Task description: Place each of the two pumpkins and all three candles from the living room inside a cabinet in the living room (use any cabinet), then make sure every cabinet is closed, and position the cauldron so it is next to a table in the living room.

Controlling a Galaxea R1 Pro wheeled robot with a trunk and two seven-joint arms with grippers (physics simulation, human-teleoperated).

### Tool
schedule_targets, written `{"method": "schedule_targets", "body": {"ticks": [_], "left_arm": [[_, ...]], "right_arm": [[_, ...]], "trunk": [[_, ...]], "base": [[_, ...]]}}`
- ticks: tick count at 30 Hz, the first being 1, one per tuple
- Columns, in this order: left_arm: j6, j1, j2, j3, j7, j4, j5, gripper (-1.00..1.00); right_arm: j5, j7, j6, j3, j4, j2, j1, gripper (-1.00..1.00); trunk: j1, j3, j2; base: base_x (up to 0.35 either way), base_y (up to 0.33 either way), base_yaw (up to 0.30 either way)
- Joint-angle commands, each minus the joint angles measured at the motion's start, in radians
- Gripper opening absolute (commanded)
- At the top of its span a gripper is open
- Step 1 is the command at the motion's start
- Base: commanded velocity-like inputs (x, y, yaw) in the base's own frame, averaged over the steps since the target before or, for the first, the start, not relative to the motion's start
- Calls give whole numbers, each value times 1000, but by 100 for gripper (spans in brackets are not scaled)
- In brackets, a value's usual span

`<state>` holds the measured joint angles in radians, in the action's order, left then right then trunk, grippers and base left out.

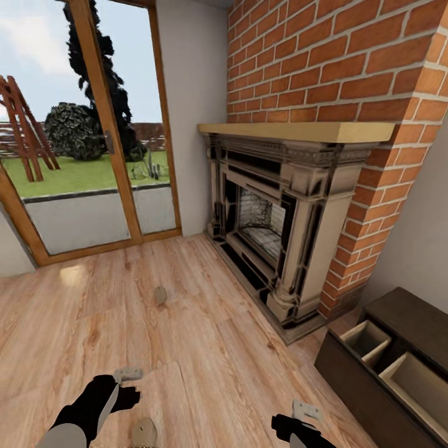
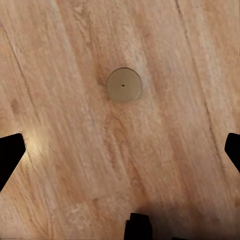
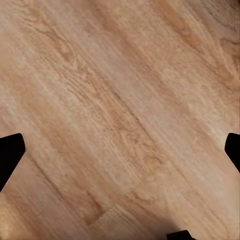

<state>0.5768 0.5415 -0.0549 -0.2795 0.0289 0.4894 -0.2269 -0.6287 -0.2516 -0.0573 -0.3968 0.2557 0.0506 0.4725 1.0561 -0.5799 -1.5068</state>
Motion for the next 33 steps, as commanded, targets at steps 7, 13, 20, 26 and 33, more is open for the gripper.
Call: {"method": "schedule_targets", "body": {"ticks": [7,13,20,26,33], "left_arm": [[-1,0,3,-1,0,0,0,100],[-3,0,7,-1,1,0,0,100],[-7,0,7,-3,2,0,3,100],[-8,0,7,-3,2,0,3,100],[-8,0,7,-3,2,0,3,100]], "right_arm": [[1,0,1,-2,1,0,0,100],[1,0,1,-2,1,0,0,100],[1,9,0,-3,1,-2,0,100],[1,15,11,-5,2,-5,0,100],[1,14,12,-5,2,-4,0,100]], "trunk": [[0,0,0],[0,0,0],[0,0,0],[0,0,0],[0,0,0]], "base": [[9,-3,299],[25,0,299],[247,-48,281],[291,-153,58],[271,-216,174]]}}
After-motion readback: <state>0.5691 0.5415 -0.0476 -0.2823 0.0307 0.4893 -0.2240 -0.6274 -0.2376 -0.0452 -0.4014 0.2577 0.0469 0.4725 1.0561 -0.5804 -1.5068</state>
